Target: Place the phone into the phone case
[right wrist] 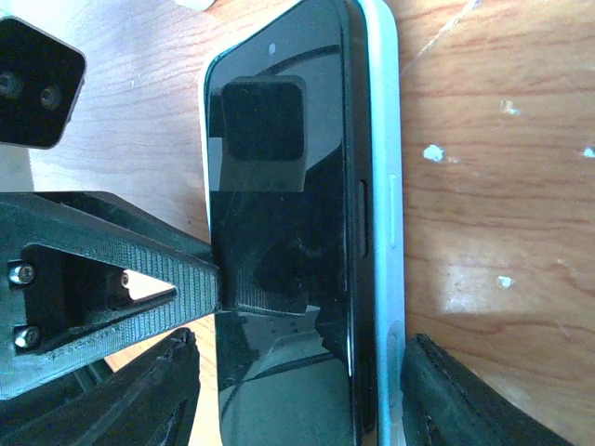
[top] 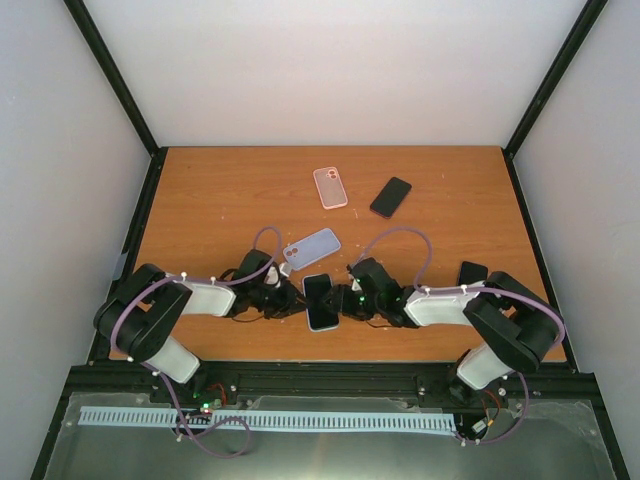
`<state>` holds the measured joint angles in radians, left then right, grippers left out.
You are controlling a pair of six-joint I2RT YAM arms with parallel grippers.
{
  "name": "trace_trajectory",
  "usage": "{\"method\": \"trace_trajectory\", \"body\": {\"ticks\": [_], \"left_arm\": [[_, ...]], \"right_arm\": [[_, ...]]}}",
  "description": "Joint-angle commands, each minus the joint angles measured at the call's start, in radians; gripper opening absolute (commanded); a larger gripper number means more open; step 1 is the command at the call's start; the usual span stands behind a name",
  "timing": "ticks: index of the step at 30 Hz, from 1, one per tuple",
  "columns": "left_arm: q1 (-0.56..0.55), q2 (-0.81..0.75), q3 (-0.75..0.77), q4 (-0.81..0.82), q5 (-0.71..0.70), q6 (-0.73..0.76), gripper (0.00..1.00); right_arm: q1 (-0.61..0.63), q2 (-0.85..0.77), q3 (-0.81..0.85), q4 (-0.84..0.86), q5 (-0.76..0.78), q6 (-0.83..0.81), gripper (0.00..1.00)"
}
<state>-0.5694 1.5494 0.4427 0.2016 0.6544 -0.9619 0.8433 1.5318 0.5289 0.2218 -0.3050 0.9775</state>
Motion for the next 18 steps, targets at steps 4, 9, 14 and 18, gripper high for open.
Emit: {"method": "trace_trajectory", "body": {"ticks": [4,9,14,18], "left_arm": [[-0.016,0.014,-0.017,0.062,0.055,-0.034,0.19],[-0.018,0.002,-0.013,0.041,0.042,-0.033,0.22],[-0.018,-0.019,-0.017,0.006,0.017,-0.023,0.28],[-0.019,-0.045,-0.031,0.004,0.014,-0.027,0.35]], "right_arm": [[-0.013,-0.043,-0.037,0.281,-0.167,0.105,0.58],[-0.013,-0.041,-0.068,0.400,-0.209,0.166,0.58],[-0.013,-0.034,-0.097,0.486,-0.220,0.191,0.57],[-0.012,-0.017,-0.110,0.565,-0.225,0.217,0.57]]}}
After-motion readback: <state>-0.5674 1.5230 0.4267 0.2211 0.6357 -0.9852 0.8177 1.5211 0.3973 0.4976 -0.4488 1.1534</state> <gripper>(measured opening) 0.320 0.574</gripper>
